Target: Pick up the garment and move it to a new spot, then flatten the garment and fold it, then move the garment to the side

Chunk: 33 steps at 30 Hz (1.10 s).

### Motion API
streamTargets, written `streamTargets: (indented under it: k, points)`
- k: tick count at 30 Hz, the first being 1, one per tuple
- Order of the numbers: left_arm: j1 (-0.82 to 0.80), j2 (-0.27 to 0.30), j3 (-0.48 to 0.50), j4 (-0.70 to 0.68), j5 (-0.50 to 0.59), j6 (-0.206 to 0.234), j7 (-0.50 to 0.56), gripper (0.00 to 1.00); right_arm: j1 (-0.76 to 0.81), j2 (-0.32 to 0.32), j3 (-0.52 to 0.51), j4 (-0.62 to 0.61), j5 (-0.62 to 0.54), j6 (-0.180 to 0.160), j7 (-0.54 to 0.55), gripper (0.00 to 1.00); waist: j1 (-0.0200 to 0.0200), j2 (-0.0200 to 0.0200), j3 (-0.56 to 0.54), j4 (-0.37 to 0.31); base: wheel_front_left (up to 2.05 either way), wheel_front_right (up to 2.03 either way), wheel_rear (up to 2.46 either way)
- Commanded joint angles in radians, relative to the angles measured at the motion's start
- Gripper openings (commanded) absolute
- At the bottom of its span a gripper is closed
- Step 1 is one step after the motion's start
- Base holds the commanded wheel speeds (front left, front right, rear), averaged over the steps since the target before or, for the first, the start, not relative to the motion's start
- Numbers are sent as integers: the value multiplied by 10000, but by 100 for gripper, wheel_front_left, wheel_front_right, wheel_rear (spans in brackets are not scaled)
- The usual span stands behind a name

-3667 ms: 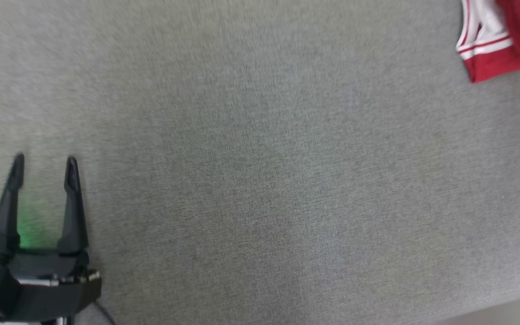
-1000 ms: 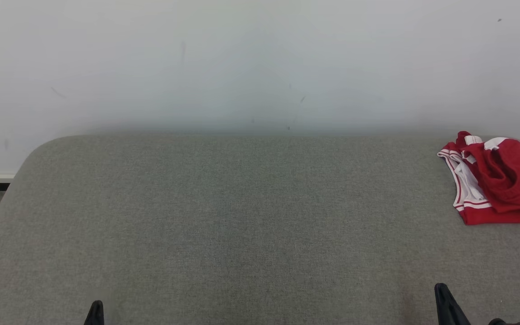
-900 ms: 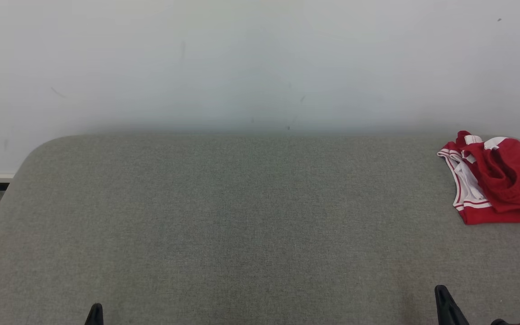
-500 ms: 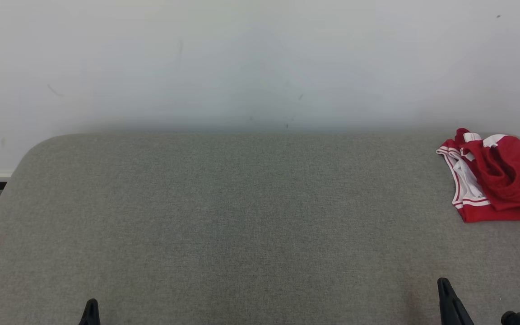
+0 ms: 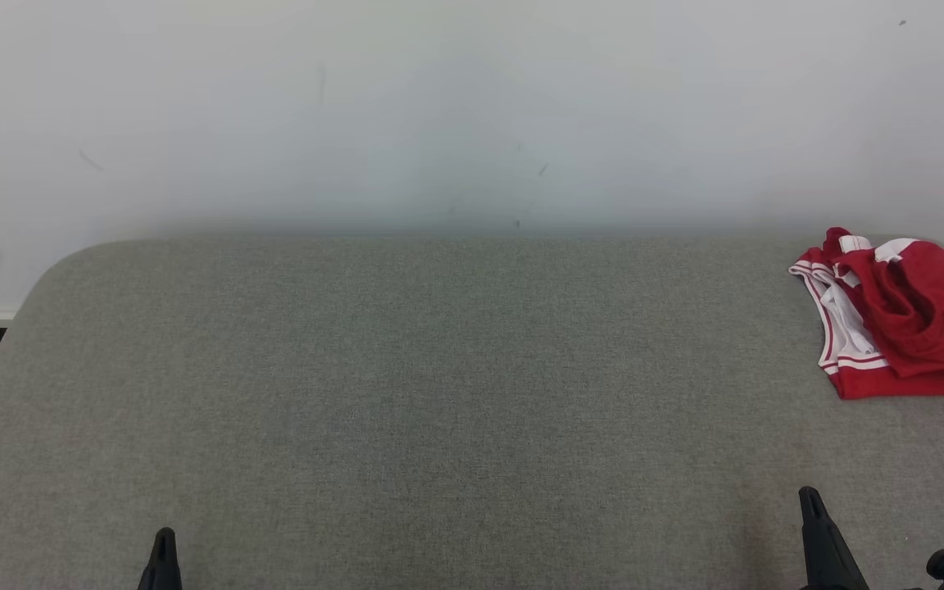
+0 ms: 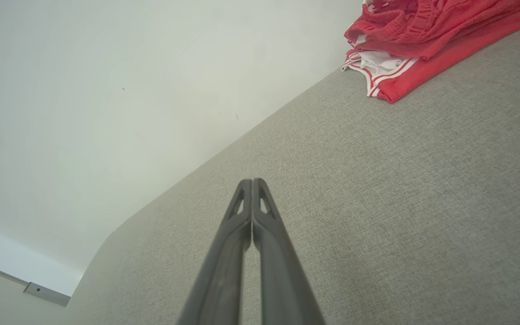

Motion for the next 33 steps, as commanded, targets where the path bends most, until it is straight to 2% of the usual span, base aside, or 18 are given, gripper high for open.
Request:
streamTargets:
  k: [1,33]
  points:
    - [-281,15,61,-81,-374,-11,63,0,-270,-68,-58,-73,363,-6,47,0,-1,0,7,-5,0,0,0]
    - [-1028,-156,210,215,-4525,-106,1065,0,-1177,-64,-282,546,4336,-11,695,0,-1,0,193,-132,0,0,0]
